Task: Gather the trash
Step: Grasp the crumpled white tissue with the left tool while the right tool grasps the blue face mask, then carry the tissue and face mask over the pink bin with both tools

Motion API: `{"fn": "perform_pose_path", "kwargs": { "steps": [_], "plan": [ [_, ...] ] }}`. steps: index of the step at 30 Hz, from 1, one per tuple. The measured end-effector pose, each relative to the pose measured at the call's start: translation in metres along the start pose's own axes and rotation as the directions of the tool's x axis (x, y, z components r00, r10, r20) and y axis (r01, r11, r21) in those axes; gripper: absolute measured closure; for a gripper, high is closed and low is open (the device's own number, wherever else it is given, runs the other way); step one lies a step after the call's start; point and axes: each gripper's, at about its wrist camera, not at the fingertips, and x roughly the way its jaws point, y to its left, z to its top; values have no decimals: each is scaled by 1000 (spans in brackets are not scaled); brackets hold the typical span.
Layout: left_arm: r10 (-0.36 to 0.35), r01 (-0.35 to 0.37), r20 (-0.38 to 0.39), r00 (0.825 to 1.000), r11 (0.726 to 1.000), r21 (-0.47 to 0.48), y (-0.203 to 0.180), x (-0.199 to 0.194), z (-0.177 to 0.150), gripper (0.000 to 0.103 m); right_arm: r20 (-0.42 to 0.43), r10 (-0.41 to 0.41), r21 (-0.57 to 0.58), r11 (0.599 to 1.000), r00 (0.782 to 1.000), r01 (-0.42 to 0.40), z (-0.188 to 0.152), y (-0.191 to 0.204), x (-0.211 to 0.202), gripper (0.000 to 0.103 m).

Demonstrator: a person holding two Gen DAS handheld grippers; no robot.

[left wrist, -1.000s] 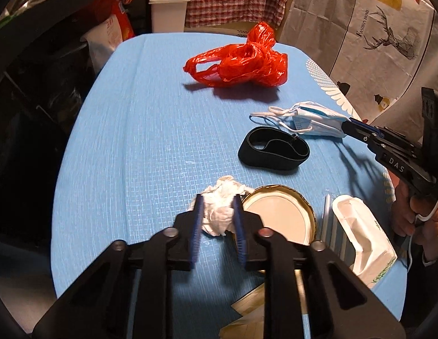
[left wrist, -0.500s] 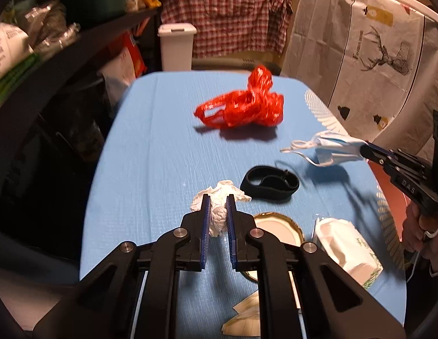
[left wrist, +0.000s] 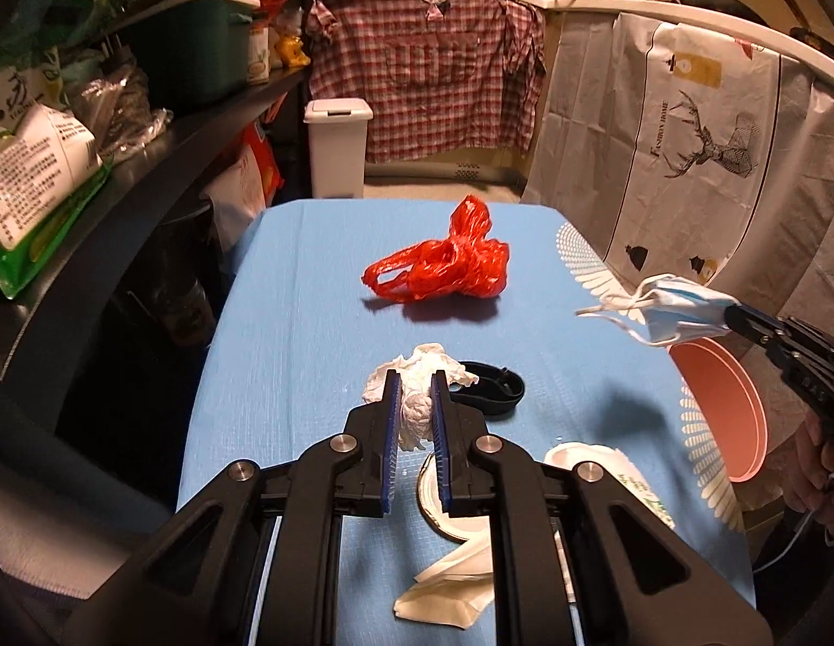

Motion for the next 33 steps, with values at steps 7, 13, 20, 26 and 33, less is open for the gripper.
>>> {"fn": "perform_pose_path", "kwargs": {
  "steps": [7, 13, 20, 26, 33],
  "plan": [
    [-18, 18, 31, 999, 1000, -1, -15, -10, 2, 92, 52, -23, 60, 998, 998, 20, 0, -19, -50, 96],
    [-46, 46, 61, 997, 999, 4, -31, -17, 4, 92, 93, -69, 83, 995, 993, 62, -5, -37, -90, 96],
    [-67, 66, 78, 995, 998, 24, -50, -23, 4, 92, 92, -144, 105, 985, 985, 134, -26, -55, -118, 96],
    [-80, 77, 82, 993, 996, 45, -66, -28, 2, 92, 92, -185, 130, 976, 978, 173, -36, -66, -128, 96],
    [-101, 94, 86, 991, 993, 77, -85, -37, 1, 92, 83, -203, 165, 968, 976, 187, -43, -76, -132, 96]
  ]
}}
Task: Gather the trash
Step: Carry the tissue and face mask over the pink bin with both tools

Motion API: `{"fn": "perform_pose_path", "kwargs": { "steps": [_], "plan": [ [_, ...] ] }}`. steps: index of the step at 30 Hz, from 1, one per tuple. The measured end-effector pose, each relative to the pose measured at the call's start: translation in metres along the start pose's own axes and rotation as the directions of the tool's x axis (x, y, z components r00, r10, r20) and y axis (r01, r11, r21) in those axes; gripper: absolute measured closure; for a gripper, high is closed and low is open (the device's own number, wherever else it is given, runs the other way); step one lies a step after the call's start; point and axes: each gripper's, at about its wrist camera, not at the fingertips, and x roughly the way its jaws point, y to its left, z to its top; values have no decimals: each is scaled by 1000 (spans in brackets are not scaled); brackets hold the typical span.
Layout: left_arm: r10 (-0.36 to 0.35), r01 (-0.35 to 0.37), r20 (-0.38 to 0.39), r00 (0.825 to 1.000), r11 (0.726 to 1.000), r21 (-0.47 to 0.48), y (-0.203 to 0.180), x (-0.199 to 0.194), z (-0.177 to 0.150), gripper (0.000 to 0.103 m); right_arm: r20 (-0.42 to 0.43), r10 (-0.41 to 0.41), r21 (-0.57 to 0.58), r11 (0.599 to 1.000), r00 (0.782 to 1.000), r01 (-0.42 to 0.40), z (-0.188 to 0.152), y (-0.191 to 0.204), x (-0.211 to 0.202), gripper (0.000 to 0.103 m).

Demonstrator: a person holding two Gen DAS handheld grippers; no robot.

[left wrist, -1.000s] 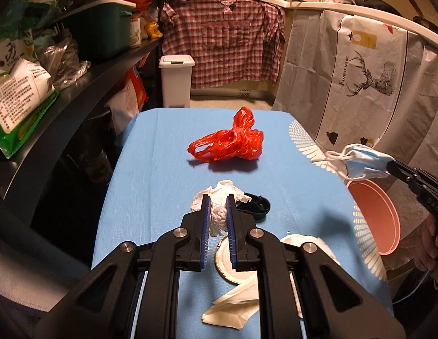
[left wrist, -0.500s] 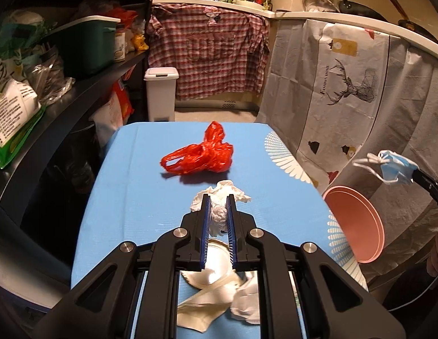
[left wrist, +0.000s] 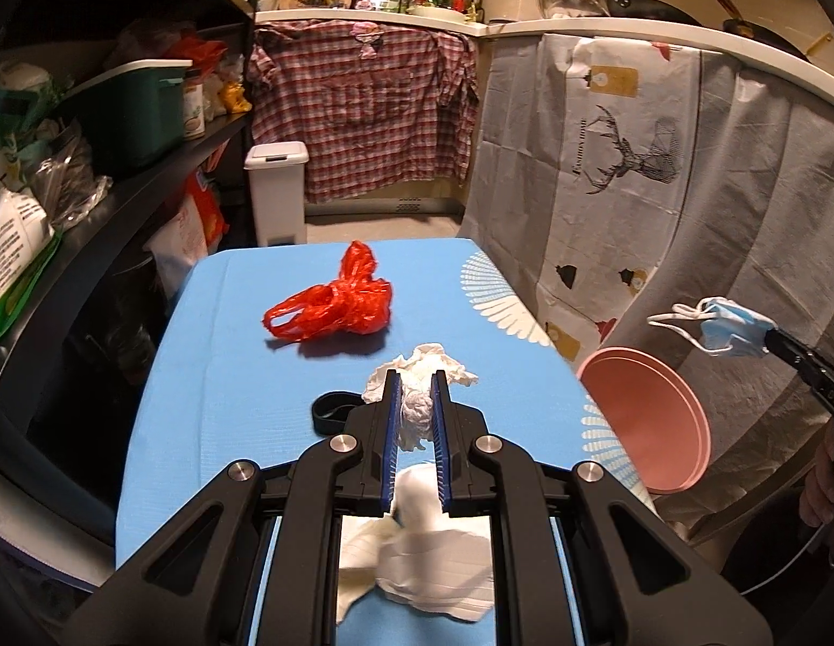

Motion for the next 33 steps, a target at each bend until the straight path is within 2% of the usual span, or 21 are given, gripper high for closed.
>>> {"fn": "perform_pose_path", "kwargs": {
  "steps": [5, 12, 20, 33],
  "plan": [
    [-11, 12, -16, 1000, 999, 51, -25, 2, 1, 92, -2, -12, 22, 1000, 1000, 12, -3, -7, -1, 96],
    [-65, 67, -32, 997, 996, 63, -65, 10, 3, 92, 2, -38, 38, 999, 999, 38, -6, -18, 2, 96],
    [-123, 126, -47, 991, 990, 70, -113, 31, 7, 92, -13, -71, 68, 995, 997, 71, -9, -32, 11, 96],
    [-182, 189, -78, 980, 976, 105, -167, 70, 13, 92, -41, -112, 107, 988, 993, 116, -14, -57, 24, 96]
  ]
}}
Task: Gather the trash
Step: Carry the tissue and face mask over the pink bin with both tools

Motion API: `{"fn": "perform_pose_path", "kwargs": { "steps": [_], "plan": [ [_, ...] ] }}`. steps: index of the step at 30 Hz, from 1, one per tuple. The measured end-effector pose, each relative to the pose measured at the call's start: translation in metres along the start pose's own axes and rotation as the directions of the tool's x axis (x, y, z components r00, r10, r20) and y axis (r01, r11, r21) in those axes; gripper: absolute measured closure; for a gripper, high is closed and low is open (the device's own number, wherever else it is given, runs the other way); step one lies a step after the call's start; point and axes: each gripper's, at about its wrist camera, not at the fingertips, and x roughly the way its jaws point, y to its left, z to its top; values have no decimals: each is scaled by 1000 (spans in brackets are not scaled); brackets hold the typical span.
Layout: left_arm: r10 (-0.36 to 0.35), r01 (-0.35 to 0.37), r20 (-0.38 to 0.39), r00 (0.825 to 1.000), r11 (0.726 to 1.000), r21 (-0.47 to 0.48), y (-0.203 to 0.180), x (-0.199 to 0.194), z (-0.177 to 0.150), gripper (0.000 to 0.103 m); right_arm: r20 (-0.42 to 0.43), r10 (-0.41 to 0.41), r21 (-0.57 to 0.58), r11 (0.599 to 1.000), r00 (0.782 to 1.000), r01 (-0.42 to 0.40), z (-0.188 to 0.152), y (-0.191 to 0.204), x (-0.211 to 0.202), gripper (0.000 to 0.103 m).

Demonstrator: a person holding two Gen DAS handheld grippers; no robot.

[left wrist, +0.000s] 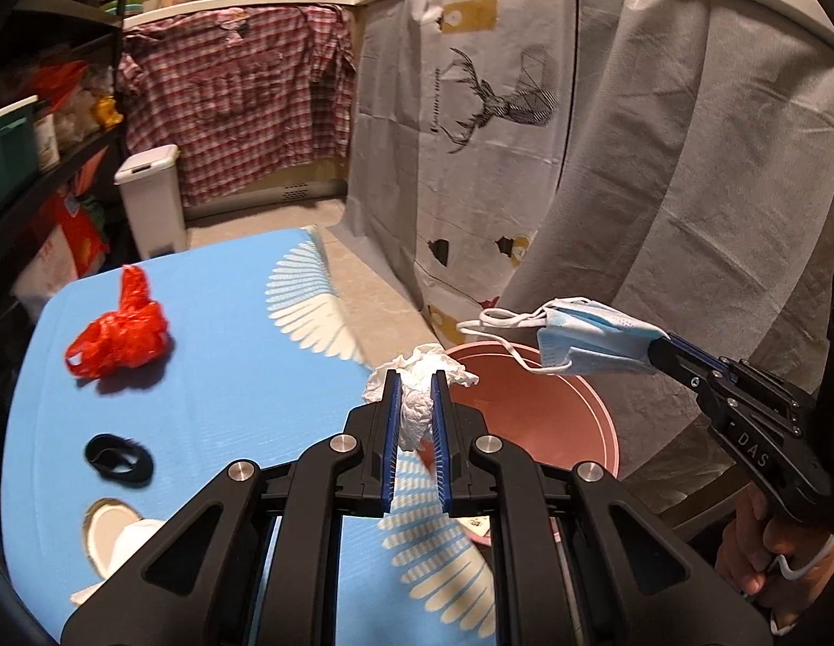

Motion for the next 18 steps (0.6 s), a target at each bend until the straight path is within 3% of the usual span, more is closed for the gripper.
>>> {"fn": "perform_pose_path", "kwargs": {
  "steps": [18],
  "plan": [
    [-49, 50, -70, 996, 999, 14, -24, 64, 6, 91, -49, -53, 72, 996, 997, 57, -1, -30, 27, 94]
  ]
}}
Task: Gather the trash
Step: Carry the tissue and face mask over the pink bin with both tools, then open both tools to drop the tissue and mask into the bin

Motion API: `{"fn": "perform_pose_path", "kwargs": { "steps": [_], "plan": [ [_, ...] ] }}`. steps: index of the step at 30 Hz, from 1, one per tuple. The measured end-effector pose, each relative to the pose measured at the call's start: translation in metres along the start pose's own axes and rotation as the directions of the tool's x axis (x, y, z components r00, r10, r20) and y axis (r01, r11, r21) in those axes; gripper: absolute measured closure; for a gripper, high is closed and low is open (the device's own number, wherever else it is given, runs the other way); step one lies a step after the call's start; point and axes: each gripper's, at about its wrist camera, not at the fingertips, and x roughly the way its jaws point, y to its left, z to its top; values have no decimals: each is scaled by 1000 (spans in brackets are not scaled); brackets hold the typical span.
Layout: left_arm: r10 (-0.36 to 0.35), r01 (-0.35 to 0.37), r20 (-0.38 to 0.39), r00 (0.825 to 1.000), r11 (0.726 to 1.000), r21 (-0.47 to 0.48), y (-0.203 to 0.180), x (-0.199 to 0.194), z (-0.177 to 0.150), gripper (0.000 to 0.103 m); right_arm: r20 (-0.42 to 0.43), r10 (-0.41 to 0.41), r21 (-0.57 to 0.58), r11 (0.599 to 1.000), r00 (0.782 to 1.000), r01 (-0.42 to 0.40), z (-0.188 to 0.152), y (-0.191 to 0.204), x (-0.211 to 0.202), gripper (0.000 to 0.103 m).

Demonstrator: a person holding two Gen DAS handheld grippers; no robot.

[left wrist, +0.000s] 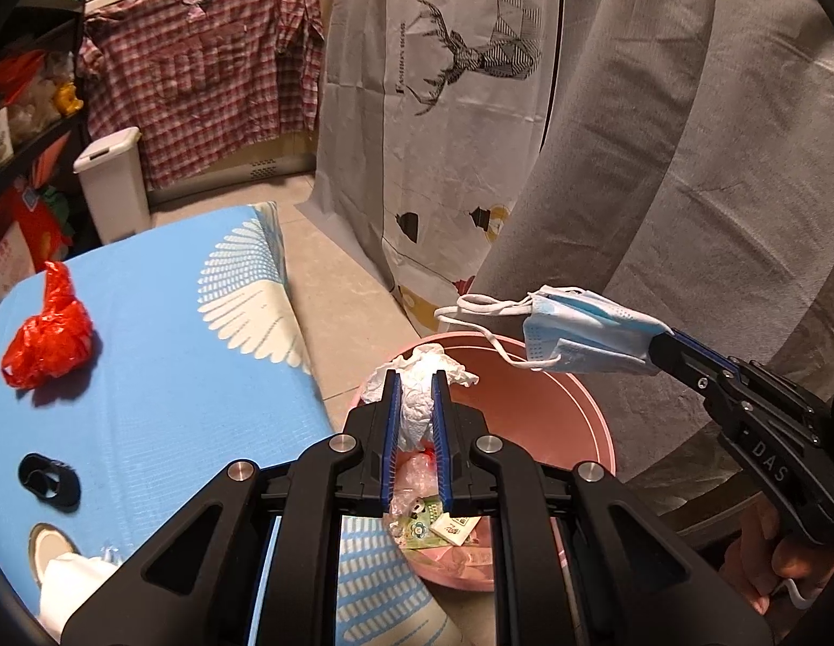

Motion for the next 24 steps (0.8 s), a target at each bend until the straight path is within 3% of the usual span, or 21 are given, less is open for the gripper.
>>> {"fn": "perform_pose_path", "kwargs": {
  "steps": [2, 4, 5, 12, 24],
  "plan": [
    [-13, 13, -17, 1000, 1000, 2, -1, 7, 1, 88, -5, -15, 5, 1000, 1000, 15, 1, -1, 3, 93],
    [-19, 19, -35, 999, 1000, 5, -2, 13, 2, 71, -18, -22, 18, 1000, 1000, 22, 1, -4, 6, 89],
    [-17, 17, -33, 999, 1000, 7, -2, 14, 3, 70, -26, -23, 28, 999, 999, 24, 0, -6, 8, 87],
    [1, -1, -10, 1000, 1000, 2, 0, 6, 2, 70, -29, -25, 25, 999, 999, 25, 0, -5, 11, 60],
    [29, -29, 23, 999, 1000, 0, 8, -23, 4, 70, -20, -21, -1, 1000, 1000, 21, -1, 3, 7, 57]
  ]
}}
